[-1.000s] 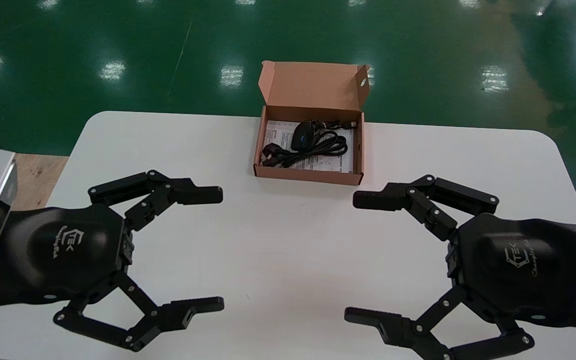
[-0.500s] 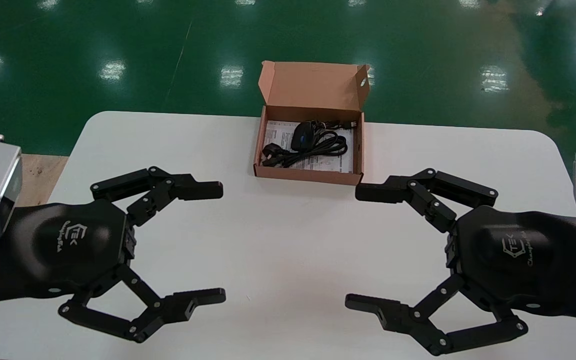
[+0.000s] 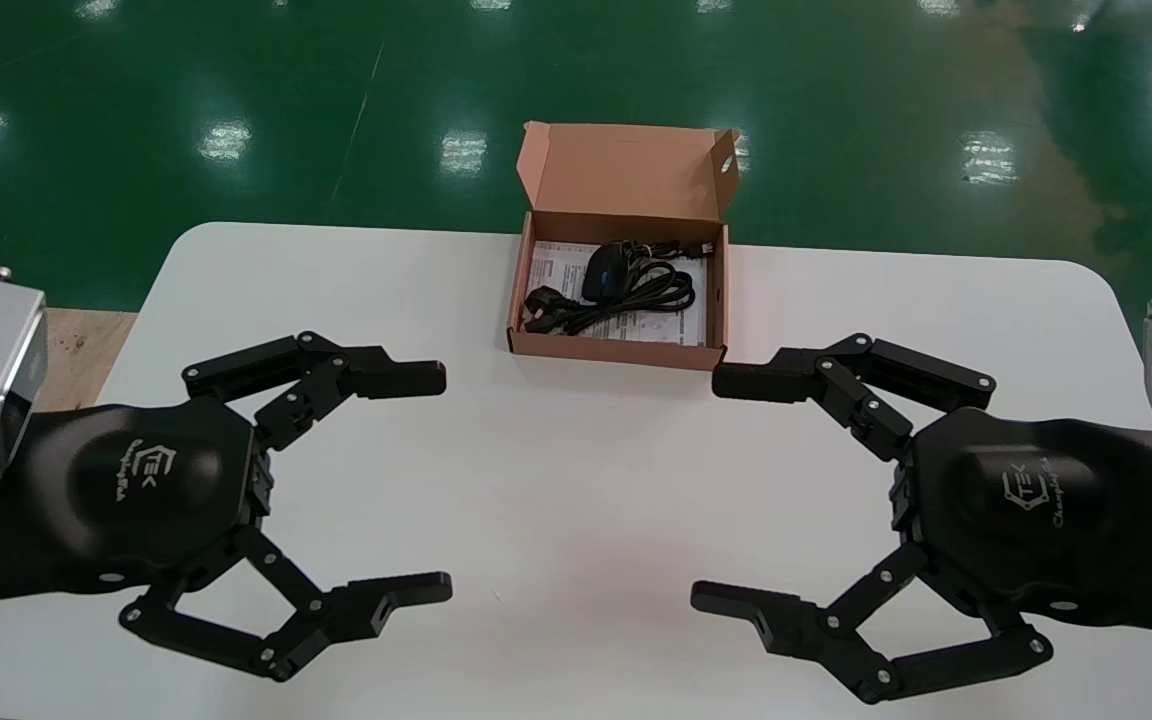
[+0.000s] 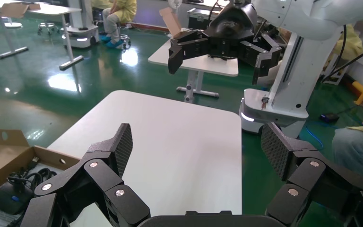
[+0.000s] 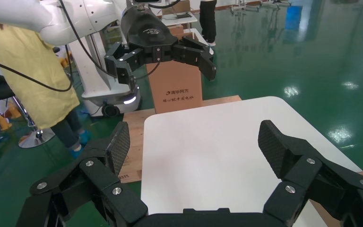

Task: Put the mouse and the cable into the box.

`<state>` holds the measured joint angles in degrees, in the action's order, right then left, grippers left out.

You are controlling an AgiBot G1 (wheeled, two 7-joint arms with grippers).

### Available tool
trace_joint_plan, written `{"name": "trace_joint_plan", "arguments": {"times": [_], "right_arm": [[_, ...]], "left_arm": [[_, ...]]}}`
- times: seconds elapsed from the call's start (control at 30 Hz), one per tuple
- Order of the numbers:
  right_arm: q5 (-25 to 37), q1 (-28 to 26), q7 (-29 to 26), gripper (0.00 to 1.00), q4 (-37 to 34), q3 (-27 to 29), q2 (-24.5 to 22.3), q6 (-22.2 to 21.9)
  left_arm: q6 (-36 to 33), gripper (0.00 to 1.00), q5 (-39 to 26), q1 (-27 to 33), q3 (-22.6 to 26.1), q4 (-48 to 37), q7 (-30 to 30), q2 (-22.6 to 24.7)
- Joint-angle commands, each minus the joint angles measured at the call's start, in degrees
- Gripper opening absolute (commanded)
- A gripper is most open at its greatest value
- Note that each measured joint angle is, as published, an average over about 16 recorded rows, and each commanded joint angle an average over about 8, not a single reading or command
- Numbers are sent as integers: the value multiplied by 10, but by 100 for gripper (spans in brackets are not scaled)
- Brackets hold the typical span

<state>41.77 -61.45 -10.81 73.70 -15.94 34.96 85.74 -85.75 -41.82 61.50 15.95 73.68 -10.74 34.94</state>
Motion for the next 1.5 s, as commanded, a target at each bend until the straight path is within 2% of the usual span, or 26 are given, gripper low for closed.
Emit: {"name": "trace_joint_plan", "arguments": {"times": [0.03, 1.5], "right_arm": [[0, 0, 0, 100, 0, 0, 0, 0], [1, -1, 1, 100, -2, -1, 1, -1]], "left_arm": [[0, 100, 0, 0, 0, 0, 0, 0], [1, 100, 0, 1, 1, -1, 0, 1]]}}
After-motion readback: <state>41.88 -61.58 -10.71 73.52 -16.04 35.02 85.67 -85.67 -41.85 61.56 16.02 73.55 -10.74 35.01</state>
